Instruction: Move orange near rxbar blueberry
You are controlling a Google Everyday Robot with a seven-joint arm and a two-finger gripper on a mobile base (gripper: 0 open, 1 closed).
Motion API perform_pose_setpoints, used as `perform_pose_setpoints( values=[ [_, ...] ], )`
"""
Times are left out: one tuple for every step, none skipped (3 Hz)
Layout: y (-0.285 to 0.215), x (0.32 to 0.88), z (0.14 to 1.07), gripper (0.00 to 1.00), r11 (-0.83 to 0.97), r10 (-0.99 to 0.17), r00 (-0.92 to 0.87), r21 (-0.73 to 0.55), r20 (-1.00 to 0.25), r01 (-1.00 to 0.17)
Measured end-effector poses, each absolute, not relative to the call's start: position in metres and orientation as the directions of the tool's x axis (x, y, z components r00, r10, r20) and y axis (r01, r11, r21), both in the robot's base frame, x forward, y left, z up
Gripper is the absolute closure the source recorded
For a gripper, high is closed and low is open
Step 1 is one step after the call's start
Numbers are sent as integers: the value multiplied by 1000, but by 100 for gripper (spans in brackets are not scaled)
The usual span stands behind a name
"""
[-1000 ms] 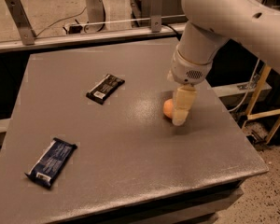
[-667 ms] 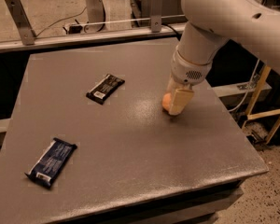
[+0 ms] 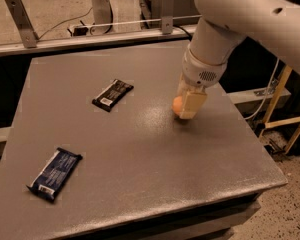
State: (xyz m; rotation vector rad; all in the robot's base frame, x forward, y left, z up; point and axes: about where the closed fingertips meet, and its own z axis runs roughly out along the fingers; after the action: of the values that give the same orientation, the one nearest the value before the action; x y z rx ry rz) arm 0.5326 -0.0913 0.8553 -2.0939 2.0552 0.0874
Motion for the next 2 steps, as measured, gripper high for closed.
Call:
perform_pose_setpoints(
  values=[
    [-53,532,891,100,-115,-971,142,-143,-195,-983],
    [15,519,904,100,-271,-924,301,-154,-234,-950]
  ],
)
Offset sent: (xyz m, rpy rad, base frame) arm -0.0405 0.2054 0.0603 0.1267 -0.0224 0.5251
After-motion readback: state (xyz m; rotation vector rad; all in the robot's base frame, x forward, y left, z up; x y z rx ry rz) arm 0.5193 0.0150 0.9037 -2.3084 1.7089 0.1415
